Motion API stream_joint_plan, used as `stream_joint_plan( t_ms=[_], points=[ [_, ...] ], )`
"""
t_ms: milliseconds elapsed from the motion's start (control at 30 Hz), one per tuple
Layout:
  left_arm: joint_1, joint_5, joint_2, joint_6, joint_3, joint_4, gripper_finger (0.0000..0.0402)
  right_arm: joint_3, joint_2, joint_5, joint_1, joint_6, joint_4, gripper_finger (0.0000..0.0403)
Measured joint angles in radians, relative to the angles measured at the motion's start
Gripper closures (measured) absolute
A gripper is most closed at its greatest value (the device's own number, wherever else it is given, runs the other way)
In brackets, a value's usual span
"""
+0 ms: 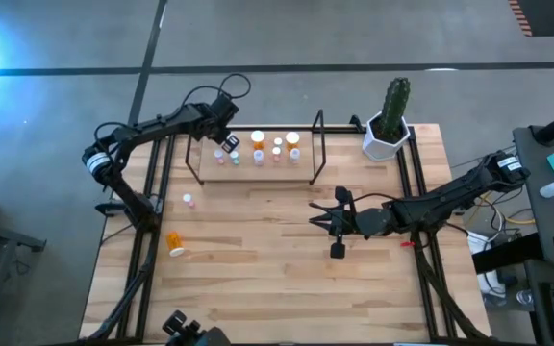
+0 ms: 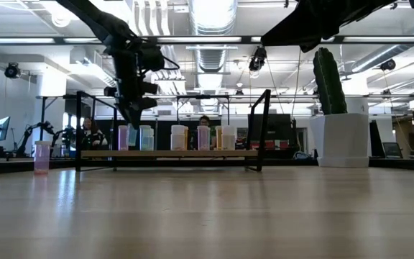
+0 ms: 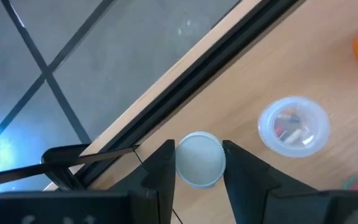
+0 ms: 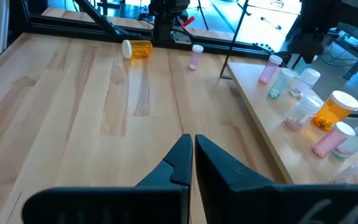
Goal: Pick and place medicine bottles onto shelf by color
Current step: Put the green pill bottle on the shelf
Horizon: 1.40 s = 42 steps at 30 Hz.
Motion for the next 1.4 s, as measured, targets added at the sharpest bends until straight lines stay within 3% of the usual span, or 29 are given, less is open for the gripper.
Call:
stream_joint_plan(
  t_ms=[300, 933, 1400],
  points=[
    [0.013, 0.013, -0.002, 0.004, -0.062, 0.053, 0.0306, 0.000, 0.000, -0.001, 0.000, 0.001, 0.000, 0.0394],
    [0.015, 0.049, -0.008, 0.020, -0.065, 0.056, 0.0304, 0.000, 0.000, -0.001, 0.000, 0.001, 0.000, 0.0394],
    [0.014, 0.051, -0.039, 0.055, -0.063, 0.051, 0.0214, 0.000, 0.000, -0.001, 0.000, 0.001, -0.001, 0.0394]
  ],
)
